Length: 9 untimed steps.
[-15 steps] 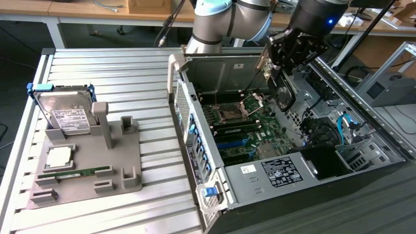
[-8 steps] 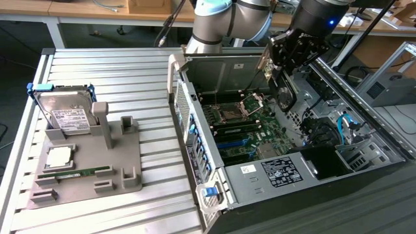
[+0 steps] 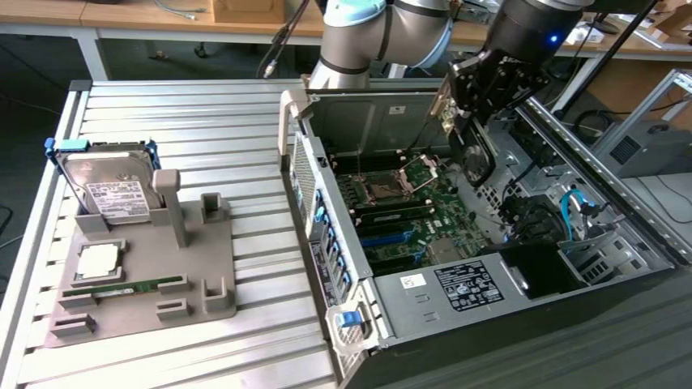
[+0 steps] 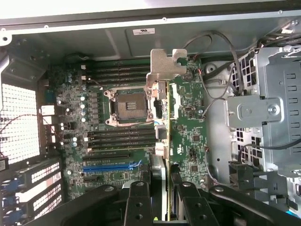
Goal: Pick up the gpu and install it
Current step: 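Pick up the gpu and move the gpu toward the slot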
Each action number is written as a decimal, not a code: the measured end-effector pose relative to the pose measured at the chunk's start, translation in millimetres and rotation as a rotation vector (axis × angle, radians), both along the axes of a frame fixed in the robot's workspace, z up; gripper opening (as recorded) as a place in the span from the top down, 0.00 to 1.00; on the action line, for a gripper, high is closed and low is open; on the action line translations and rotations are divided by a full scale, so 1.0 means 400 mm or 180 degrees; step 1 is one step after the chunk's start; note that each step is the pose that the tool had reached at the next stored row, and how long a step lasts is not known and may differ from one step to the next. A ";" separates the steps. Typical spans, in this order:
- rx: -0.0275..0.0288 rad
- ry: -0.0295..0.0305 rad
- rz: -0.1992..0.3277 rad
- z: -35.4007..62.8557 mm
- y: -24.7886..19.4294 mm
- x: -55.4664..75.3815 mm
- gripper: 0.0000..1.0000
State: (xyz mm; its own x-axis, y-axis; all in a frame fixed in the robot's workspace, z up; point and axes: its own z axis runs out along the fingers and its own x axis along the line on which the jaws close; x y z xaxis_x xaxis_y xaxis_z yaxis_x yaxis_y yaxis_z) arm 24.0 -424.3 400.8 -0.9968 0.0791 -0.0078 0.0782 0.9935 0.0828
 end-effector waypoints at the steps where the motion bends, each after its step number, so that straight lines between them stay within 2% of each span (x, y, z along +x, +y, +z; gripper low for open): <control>1: 0.0000 0.0000 0.0000 0.000 0.000 0.001 0.73; 9: 0.0000 0.0000 0.0000 -0.003 0.000 0.010 0.73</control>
State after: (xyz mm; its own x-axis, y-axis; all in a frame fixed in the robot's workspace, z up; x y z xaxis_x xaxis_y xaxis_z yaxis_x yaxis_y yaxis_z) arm 28.1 -424.3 399.7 -0.9968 0.0791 -0.0078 0.0782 0.9935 0.0827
